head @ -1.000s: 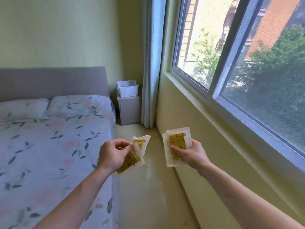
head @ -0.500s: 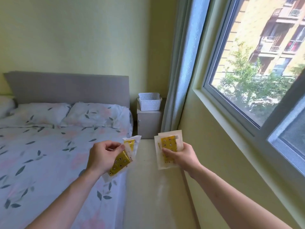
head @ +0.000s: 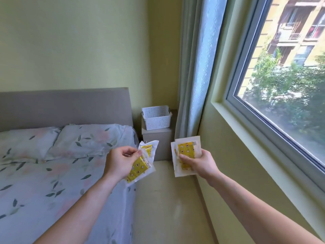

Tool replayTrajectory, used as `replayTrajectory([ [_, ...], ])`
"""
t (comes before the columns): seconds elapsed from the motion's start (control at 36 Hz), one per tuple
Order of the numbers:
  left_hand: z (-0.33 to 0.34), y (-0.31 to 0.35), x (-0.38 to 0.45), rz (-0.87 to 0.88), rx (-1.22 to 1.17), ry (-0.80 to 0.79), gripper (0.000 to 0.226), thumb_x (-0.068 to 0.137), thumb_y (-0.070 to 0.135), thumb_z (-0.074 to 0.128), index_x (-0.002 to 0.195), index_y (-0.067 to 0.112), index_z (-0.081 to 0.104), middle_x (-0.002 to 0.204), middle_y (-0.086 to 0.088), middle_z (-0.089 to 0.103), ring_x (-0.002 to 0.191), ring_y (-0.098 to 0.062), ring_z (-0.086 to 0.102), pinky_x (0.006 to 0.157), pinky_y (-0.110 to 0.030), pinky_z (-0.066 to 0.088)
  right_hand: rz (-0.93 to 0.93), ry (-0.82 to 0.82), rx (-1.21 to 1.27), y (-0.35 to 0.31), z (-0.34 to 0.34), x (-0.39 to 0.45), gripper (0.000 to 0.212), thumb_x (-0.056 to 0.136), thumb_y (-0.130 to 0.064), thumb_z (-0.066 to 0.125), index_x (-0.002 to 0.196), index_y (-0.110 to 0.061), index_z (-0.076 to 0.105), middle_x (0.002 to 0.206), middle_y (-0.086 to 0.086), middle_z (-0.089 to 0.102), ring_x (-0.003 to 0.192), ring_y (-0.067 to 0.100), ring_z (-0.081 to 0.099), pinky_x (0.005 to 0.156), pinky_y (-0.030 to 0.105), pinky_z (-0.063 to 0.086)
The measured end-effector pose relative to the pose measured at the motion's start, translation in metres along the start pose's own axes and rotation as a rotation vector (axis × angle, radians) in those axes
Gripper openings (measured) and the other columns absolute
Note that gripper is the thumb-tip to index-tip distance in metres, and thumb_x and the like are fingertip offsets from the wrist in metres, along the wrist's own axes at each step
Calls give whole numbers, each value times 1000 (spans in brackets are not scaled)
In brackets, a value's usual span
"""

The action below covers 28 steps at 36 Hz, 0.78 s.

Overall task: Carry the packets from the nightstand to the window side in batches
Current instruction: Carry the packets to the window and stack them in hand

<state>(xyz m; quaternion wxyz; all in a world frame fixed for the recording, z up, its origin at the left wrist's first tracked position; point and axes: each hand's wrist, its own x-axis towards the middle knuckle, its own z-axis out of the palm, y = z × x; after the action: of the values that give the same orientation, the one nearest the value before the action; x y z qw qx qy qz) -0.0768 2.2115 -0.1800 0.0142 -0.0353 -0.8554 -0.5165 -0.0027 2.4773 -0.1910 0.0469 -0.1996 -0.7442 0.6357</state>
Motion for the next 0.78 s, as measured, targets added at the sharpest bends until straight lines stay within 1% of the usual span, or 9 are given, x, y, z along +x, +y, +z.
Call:
replayTrajectory([
  [0.17,23,2,90,-67,-5,58,9,81,29,83,79,21,79,75,8,75,75,-10,70,69,-25,50,16,-81,-41,-17,-1,123,31,76,-31,89,100,-16,75,92,-3,80,86,15,77,84,42,63],
  [0.25,26,-4,136,-91,14,93,12,80,34,83,77,24,79,75,12,76,76,-10,71,74,-28,53,-1,-125,-53,-36,6,184,32,77,-33,88,101,-17,76,92,-4,80,86,14,77,81,39,63],
  [0.39,26,-20,196,-154,9,127,11,80,35,83,78,25,78,75,14,75,76,-10,71,76,-28,54,3,-221,-53,-52,38,262,32,79,-31,86,106,-17,75,96,-3,79,87,14,77,83,40,63],
  [0.47,27,-28,241,-170,0,147,12,80,34,84,77,24,78,74,13,75,75,-11,71,73,-26,52,2,-253,-71,-58,58,309,27,81,-27,85,104,-18,74,94,-5,79,85,12,77,81,35,63],
  [0.53,30,-38,276,-190,-14,148,12,80,33,84,77,22,79,74,11,75,74,-11,71,72,-27,52,21,-255,-69,-58,70,340,30,80,-28,85,105,-19,73,95,-6,79,85,11,77,78,33,63],
  [0.61,37,-48,329,-196,-33,130,11,80,31,84,79,21,79,76,9,76,75,-12,72,75,-28,54,46,-229,-76,-55,82,387,31,79,-29,85,106,-19,73,97,-5,79,85,11,77,79,35,63],
  [0.67,44,-53,365,-209,-50,109,8,80,28,84,80,21,79,76,7,76,75,-11,71,73,-25,51,79,-198,-63,-52,86,415,31,79,-28,86,105,-17,74,96,-3,79,85,13,77,81,37,63],
  [0.72,52,-56,399,-226,-64,83,7,80,26,84,79,23,78,77,8,76,75,-10,70,72,-22,51,119,-166,-57,-50,88,439,32,79,-28,86,105,-15,74,94,-2,80,85,15,77,82,39,63],
  [0.78,61,-60,434,-224,-68,52,7,80,27,85,78,25,78,77,9,76,76,-10,70,73,-24,52,136,-137,-54,-48,89,465,32,79,-28,86,105,-15,74,93,-2,80,85,15,77,82,40,63],
])
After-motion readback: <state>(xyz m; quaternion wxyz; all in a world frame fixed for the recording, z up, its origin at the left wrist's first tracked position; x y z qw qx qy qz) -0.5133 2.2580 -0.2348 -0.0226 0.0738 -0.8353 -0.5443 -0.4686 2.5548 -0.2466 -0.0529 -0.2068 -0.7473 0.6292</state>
